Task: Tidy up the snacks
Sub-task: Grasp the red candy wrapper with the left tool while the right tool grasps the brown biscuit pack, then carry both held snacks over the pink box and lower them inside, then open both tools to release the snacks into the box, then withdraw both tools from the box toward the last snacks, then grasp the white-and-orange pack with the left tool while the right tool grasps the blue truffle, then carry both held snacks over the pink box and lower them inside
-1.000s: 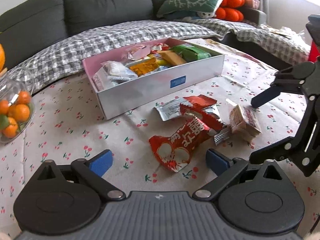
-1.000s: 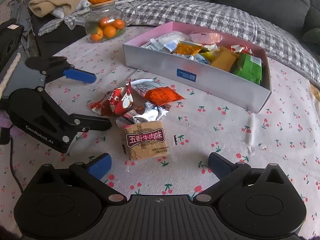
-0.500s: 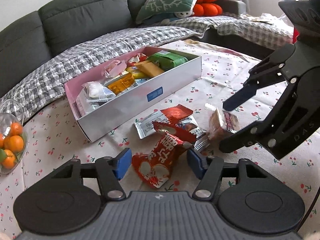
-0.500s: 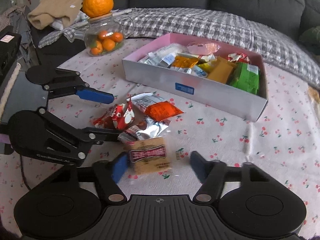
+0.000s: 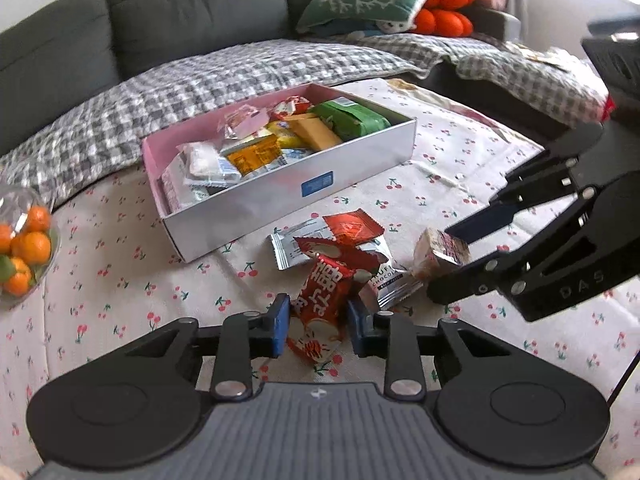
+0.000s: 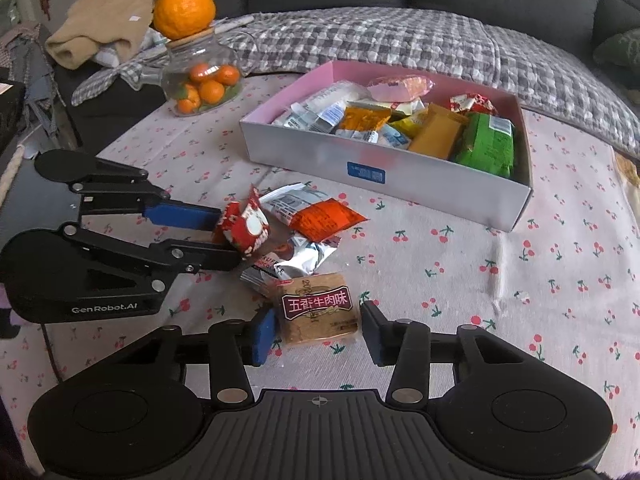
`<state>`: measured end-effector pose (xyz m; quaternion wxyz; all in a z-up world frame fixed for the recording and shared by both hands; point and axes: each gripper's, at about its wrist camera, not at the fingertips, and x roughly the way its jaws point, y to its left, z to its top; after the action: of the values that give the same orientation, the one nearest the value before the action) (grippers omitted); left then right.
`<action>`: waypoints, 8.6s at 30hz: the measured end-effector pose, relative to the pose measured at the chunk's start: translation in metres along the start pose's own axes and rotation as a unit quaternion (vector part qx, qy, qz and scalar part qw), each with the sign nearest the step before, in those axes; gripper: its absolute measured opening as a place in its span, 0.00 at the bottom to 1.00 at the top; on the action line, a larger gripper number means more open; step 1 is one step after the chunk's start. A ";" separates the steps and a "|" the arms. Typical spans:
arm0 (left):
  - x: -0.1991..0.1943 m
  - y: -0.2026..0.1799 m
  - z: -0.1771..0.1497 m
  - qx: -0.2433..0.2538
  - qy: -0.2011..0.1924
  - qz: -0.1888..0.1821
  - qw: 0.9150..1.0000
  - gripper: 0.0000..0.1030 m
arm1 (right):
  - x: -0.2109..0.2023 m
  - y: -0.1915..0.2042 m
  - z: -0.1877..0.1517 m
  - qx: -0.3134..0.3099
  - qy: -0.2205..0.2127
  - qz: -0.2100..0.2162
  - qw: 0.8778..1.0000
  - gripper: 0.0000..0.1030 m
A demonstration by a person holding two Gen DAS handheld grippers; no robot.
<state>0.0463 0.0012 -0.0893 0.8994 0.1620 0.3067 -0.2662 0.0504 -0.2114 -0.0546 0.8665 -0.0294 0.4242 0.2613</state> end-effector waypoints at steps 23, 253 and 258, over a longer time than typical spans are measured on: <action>-0.005 0.018 0.015 -0.153 0.053 -0.004 0.987 0.23 | -0.005 -0.032 0.015 0.145 0.059 -0.051 0.986 0.42; 0.029 0.010 0.044 -0.199 0.061 0.042 0.977 0.08 | -0.017 -0.067 0.042 0.226 0.064 -0.044 0.971 0.23; 0.021 0.009 0.046 -0.202 0.051 0.035 0.977 0.07 | -0.021 -0.069 0.044 0.234 0.057 -0.038 0.970 0.23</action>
<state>0.0867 -0.0198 -0.0666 0.9054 0.0014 0.3940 -0.1584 0.1049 -0.2678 -0.0228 0.8332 0.1429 0.5207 0.1193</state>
